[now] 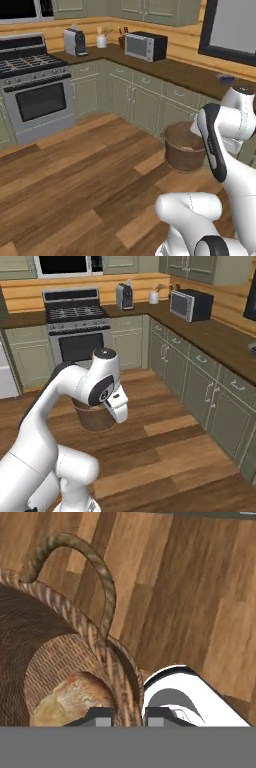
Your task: Open the cabinet, pick up the bread from the cabinet and place it in the basket. Then move the basket to the dining counter.
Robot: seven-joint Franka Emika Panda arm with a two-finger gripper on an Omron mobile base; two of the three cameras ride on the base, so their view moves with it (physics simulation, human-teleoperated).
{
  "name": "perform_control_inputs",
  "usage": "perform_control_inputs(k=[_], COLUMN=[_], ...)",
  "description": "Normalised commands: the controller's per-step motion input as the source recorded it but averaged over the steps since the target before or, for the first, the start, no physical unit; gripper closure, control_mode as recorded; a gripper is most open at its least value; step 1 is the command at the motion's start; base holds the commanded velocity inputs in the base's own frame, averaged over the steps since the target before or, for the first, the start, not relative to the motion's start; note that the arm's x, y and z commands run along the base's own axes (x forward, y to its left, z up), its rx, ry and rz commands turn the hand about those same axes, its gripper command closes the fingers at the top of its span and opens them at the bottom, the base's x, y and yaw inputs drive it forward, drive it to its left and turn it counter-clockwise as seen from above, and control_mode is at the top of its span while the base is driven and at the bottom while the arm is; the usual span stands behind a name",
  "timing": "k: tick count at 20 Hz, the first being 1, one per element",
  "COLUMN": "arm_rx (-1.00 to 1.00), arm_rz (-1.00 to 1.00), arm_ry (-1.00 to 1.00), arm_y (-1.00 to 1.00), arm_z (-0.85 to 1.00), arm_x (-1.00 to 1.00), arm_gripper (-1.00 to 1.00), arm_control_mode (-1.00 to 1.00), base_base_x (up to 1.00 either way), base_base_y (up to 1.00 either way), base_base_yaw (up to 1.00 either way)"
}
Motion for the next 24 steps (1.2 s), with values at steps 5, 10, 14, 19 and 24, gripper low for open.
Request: perform_control_inputs(k=[5, 10, 14, 19, 24], arm_rx=[0.00, 0.00, 0.00, 0.00, 0.00], arm_rz=[0.00, 0.00, 0.00, 0.00, 0.00], arm_ry=[0.00, 0.00, 0.00, 0.00, 0.00], arm_y=[0.00, 0.00, 0.00, 0.00, 0.00], arm_z=[0.00, 0.00, 0.00, 0.00, 0.00], arm_x=[0.00, 0.00, 0.00, 0.00, 0.00], arm_gripper=[1.00, 1.00, 1.00, 1.00, 1.00], arm_control_mode=[1.00, 1.00, 1.00, 1.00, 1.00], base_base_x=[0.00, 0.00, 0.02, 0.12, 0.54], base_base_y=[0.02, 0.00, 0.00, -0.01, -0.53], base_base_yaw=[1.00, 1.00, 1.00, 0.99, 0.72])
